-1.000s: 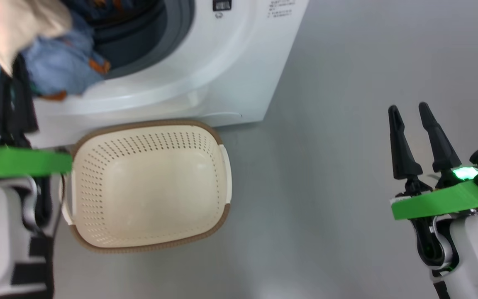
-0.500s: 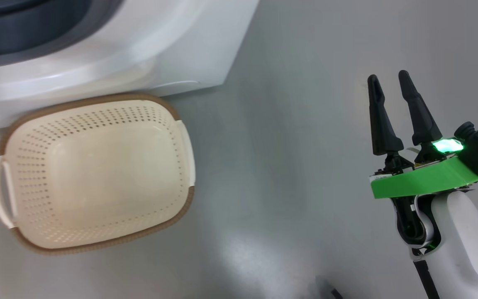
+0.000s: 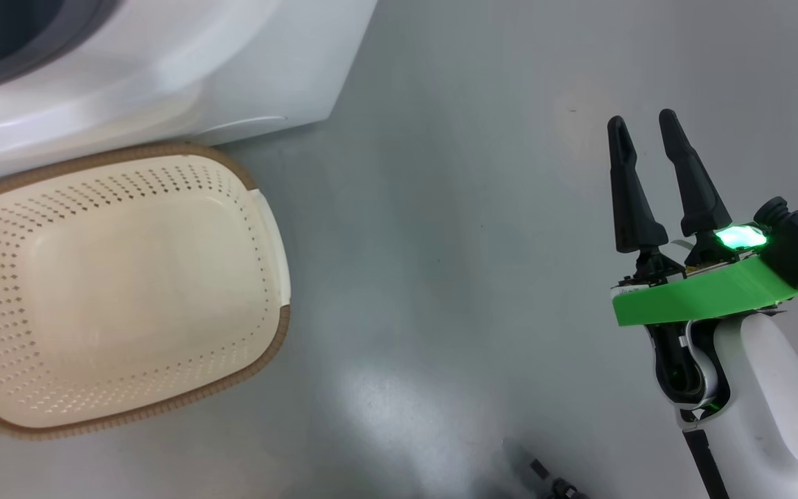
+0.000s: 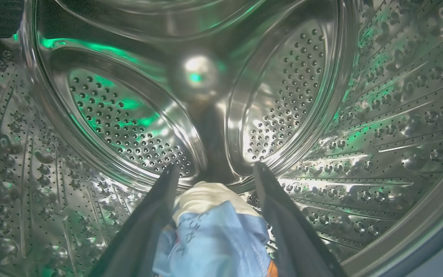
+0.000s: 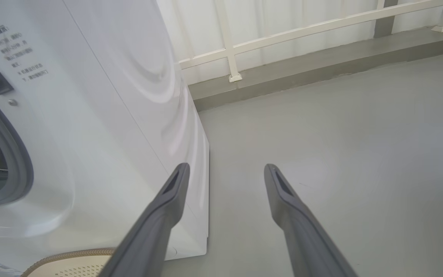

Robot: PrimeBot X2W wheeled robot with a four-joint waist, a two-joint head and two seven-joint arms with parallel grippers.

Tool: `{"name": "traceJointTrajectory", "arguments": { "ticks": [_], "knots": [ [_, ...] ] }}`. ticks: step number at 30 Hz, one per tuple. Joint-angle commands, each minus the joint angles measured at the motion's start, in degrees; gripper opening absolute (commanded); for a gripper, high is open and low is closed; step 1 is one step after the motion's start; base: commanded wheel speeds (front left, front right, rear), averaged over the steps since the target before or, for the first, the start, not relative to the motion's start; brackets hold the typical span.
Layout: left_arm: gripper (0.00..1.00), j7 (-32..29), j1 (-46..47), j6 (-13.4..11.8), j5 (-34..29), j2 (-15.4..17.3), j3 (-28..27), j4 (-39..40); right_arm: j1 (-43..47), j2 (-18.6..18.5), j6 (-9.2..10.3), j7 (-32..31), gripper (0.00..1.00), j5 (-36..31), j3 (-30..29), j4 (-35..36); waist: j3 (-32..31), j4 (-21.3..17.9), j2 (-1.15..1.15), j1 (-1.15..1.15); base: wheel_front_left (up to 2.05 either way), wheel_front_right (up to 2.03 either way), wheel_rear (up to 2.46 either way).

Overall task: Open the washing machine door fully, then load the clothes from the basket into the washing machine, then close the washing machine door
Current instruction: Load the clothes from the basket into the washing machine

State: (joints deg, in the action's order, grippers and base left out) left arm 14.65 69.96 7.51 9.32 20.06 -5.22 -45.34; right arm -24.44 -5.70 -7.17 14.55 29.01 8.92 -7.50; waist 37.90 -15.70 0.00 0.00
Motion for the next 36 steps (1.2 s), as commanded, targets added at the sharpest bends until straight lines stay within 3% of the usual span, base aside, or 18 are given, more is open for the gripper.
{"name": "traceJointTrajectory", "arguments": {
  "ticks": [1,20,36],
  "knots": [
    [1.0,0.35,-1.42,-0.18,-1.0,2.01,-0.87,1.47,-0.03,-0.41,-0.32,0.45,1.0,0.19,0.62,1.24,-0.5,0.46,0.0,0.0,0.0,0.0,0.0],
    [1.0,0.35,-17.61,-0.04,-1.19,-4.31,-3.03,10.23,0.75,-3.25,-0.32,0.45,1.0,-0.39,0.34,0.83,-5.85,5.0,0.0,0.0,0.0,0.0,0.0],
    [1.0,0.35,-35.5,-0.03,-1.29,-10.49,-4.43,19.01,4.58,-6.01,-0.32,0.45,1.0,-0.26,0.5,-0.64,-15.41,8.72,0.0,0.0,0.0,0.0,0.0]
  ]
}}
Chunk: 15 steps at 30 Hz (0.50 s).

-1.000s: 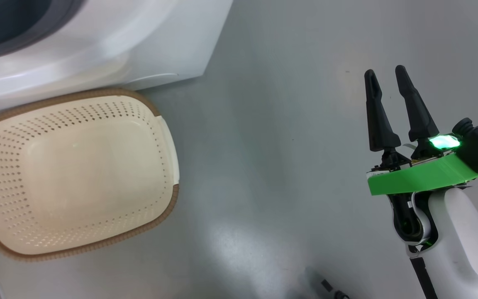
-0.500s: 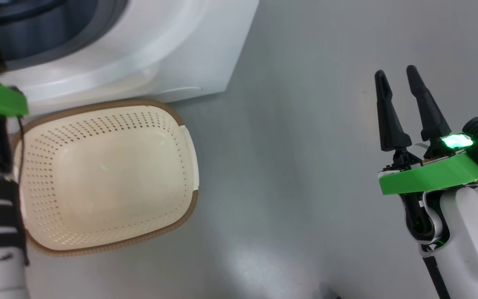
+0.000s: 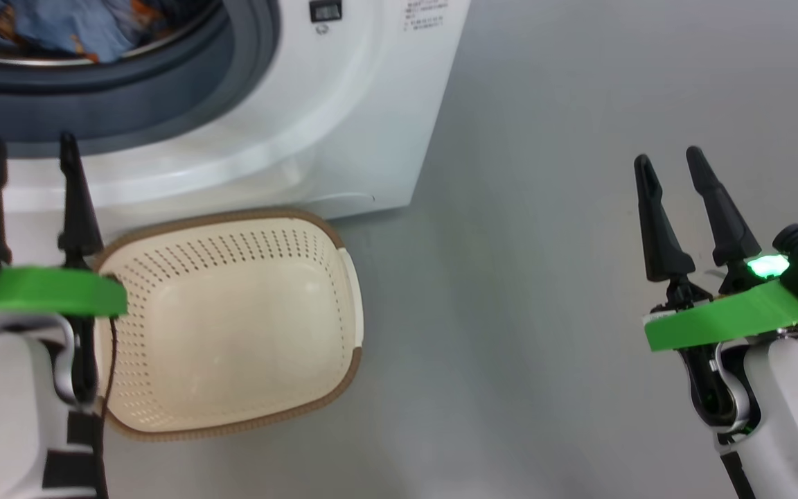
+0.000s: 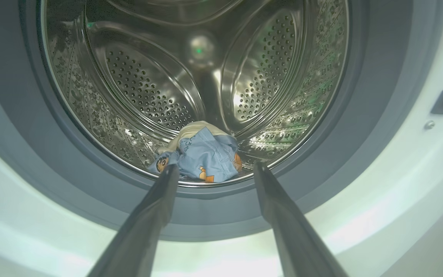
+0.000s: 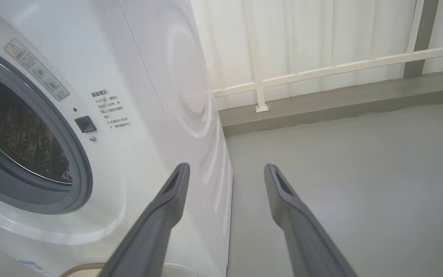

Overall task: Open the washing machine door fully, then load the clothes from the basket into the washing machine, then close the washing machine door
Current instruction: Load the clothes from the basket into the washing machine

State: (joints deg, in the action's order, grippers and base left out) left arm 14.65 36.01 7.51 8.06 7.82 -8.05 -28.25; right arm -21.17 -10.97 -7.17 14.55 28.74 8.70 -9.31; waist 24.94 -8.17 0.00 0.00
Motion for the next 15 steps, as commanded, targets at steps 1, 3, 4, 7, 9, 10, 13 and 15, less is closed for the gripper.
{"name": "traceJointTrajectory", "arguments": {
  "ticks": [1,3,4,7,9,10,13,15],
  "knots": [
    [1.0,0.35,-2.53,-0.03,0.02,1.44,-1.77,2.43,1.68,-0.87,-0.32,0.45,1.0,0.05,0.71,1.05,-3.13,1.36,0.0,0.0,0.0,0.0,0.0],
    [1.0,0.35,-4.49,-0.03,0.22,0.9,-2.16,3.37,2.43,-1.11,-0.32,0.45,1.0,0.12,0.68,0.84,-4.46,1.64,0.0,0.0,0.0,0.0,0.0],
    [1.0,0.35,-5.5,-0.03,0.36,0.67,-2.39,3.86,2.8,-1.21,-0.32,0.45,1.0,0.15,0.69,0.72,-5.13,1.73,0.0,0.0,0.0,0.0,0.0],
    [1.0,0.35,-8.71,-0.03,0.44,0.09,-2.52,5.24,3.84,-1.47,-0.32,0.45,1.0,0.35,0.64,0.49,-6.94,2.01,0.0,0.0,0.0,0.0,0.0],
    [1.0,0.35,-10.74,-0.03,0.51,-0.23,-2.52,5.92,4.6,-1.63,-0.32,0.45,1.0,0.45,0.59,0.35,-8.02,2.22,0.0,0.0,0.0,0.0,0.0],
    [1.0,0.35,-11.73,-0.03,0.49,-0.38,-2.45,6.23,4.99,-1.71,-0.32,0.45,1.0,0.48,0.58,0.27,-8.57,2.34,0.0,0.0,0.0,0.0,0.0],
    [1.0,0.35,-14.46,-0.03,0.61,-0.76,-2.26,7.04,6.19,-2.03,-0.32,0.45,1.0,0.61,0.54,0.11,-10.09,2.71,0.0,0.0,0.0,0.0,0.0],
    [1.0,0.35,-16.23,-0.03,0.72,-0.95,-2.14,7.43,7.09,-2.26,-0.32,0.45,1.0,0.69,0.51,0.01,-11.22,2.97,0.0,0.0,0.0,0.0,0.0]
  ]
}}
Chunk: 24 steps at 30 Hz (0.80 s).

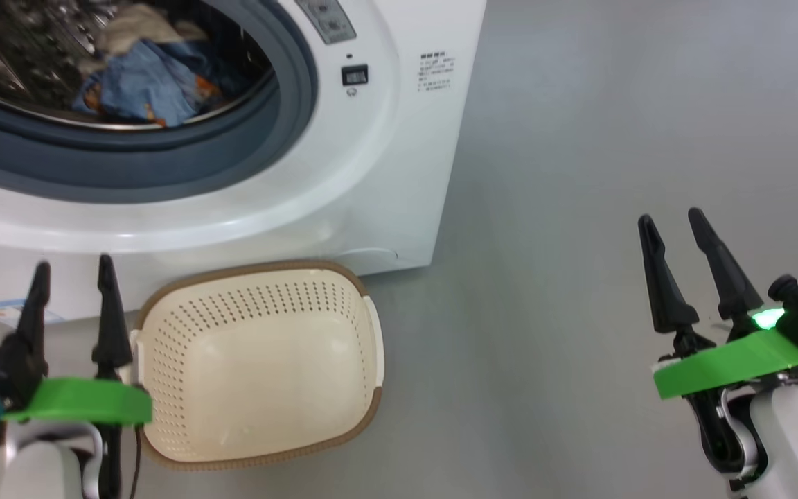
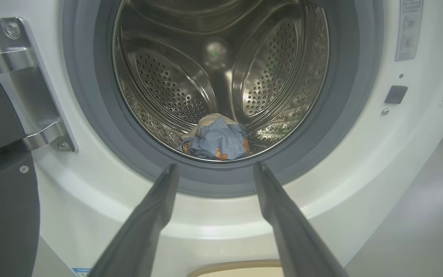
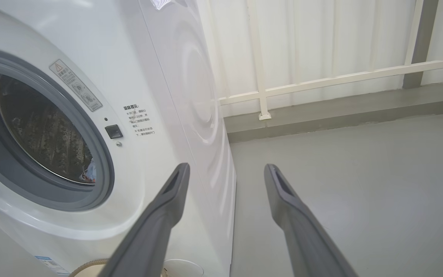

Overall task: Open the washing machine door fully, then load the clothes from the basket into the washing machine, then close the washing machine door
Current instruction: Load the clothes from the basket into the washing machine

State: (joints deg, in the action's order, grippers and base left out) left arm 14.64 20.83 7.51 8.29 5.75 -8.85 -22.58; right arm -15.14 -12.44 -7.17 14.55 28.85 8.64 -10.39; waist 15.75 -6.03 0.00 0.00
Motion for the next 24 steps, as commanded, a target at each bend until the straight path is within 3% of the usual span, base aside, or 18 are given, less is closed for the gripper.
{"name": "traceJointTrajectory", "arguments": {
  "ticks": [1,24],
  "knots": [
    [1.0,0.36,-1.89,-0.03,0.56,1.03,-1.29,1.96,1.52,-0.89,-0.32,0.45,1.0,0.61,0.54,1.04,-2.54,0.96,0.0,0.0,0.0,0.0,0.0],
    [1.0,0.36,-15.46,-0.02,0.66,-1.04,-1.3,7.48,10.28,-1.95,-0.32,0.45,1.0,1.56,-0.58,0.73,-11.53,2.91,0.0,0.0,0.0,0.0,0.0]
  ]
}}
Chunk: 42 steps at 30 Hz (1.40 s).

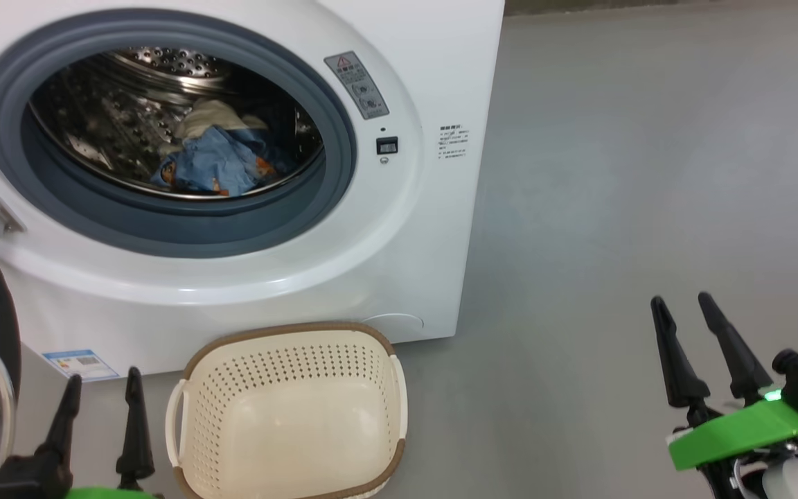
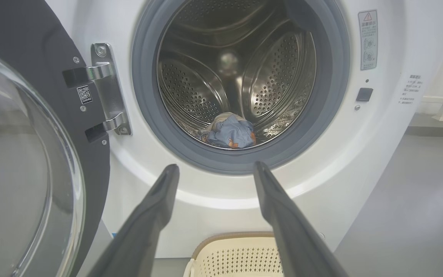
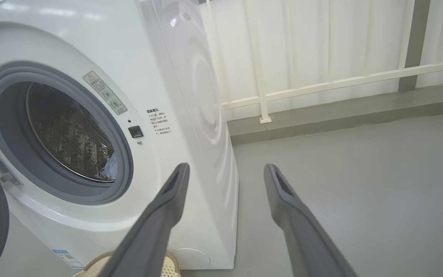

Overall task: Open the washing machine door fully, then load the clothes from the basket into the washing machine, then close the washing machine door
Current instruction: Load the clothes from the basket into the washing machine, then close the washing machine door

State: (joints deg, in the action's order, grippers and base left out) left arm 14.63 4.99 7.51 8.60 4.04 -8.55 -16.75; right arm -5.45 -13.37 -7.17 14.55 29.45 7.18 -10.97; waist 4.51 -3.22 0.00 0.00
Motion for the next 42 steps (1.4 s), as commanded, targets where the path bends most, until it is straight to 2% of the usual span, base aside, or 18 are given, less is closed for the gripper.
{"name": "traceJointTrajectory", "arguments": {
  "ticks": [1,33,42],
  "knots": [
    [1.0,0.37,-0.09,-0.02,0.4,0.61,-1.63,1.92,0.83,-1.0,-0.32,0.45,1.0,0.95,0.84,1.31,-0.51,0.1,0.0,0.0,0.0,0.0,0.0],
    [1.0,0.37,-2.2,-0.02,0.85,0.41,-1.93,4.18,2.45,-0.61,-0.32,0.45,1.0,0.67,0.0,1.54,-1.22,0.33,0.0,0.0,0.0,0.0,0.0],
    [1.0,0.37,-2.31,-0.02,1.32,0.39,-1.75,4.06,2.5,-0.56,-0.32,0.45,1.0,0.63,-0.02,1.58,-1.27,0.58,0.0,0.0,-0.75,0.75,0.0]
  ]
}}
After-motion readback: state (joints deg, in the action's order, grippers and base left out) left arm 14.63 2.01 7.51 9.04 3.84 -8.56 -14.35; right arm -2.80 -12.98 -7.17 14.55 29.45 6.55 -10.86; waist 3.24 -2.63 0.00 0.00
